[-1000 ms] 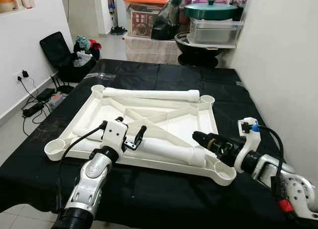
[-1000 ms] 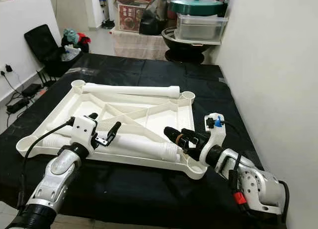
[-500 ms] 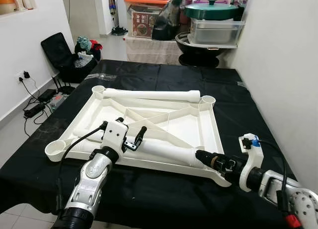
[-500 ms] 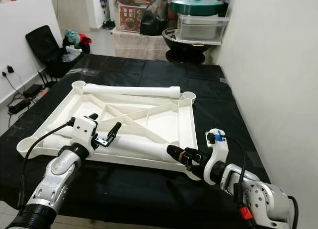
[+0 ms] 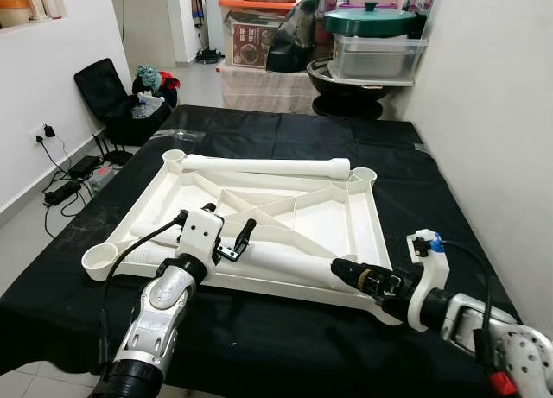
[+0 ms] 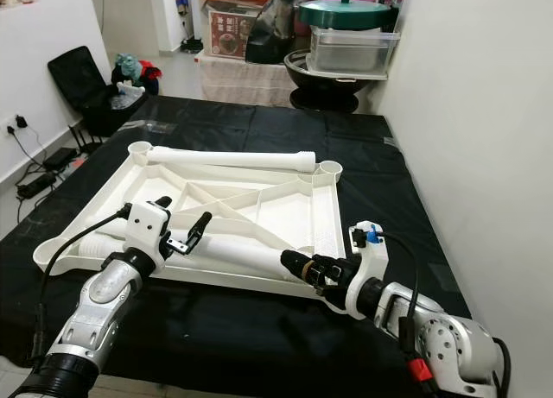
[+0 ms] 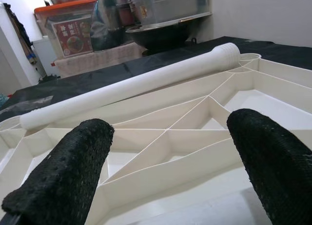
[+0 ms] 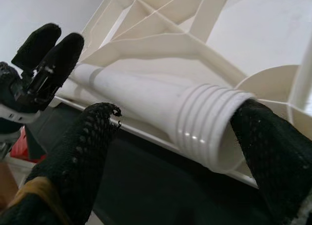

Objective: Building children table

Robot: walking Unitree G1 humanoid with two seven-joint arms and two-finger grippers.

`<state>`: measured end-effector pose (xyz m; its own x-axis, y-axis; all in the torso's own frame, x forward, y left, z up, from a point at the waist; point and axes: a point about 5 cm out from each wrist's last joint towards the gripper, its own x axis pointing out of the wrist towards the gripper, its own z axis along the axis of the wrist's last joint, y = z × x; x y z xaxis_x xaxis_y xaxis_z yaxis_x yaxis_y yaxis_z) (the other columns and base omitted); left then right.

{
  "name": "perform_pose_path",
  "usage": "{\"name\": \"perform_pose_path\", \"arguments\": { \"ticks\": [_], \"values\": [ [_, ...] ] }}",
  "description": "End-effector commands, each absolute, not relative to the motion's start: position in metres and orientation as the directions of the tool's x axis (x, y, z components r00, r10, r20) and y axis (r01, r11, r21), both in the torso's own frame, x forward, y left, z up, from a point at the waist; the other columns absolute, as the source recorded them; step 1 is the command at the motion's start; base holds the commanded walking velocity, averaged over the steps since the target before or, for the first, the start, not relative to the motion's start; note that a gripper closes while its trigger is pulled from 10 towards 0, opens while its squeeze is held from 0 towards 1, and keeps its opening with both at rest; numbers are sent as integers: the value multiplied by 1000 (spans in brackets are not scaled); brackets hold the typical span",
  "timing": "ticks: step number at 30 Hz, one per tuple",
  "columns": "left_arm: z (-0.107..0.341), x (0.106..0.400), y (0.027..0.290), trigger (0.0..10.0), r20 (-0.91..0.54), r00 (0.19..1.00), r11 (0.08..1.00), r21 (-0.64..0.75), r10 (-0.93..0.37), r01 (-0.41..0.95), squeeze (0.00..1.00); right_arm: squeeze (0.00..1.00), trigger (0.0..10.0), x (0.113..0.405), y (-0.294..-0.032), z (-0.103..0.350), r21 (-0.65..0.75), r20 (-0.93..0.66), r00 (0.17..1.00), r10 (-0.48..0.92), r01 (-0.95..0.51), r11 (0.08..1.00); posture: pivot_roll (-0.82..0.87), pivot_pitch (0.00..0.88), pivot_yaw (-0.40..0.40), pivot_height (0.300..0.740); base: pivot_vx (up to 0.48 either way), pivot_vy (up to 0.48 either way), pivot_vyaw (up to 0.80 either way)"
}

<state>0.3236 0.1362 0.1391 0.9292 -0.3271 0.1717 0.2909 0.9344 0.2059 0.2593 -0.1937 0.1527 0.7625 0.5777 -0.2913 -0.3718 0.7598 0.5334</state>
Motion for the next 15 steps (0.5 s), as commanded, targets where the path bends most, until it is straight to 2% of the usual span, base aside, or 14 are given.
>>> {"name": "perform_pose_path", "arguments": {
  "ticks": [1,15],
  "values": [
    [135,324,135,10000,158,930,930,218,-333,296,0,0,10000,258,-189,155,533,-290,752,592,-387,752,-3,0,-59,740,0,0,0],
    [135,324,137,10000,161,935,935,220,-315,277,0,0,10000,266,-163,149,605,-245,712,658,-418,677,21,0,-79,740,0,0,0]
  ]
}}
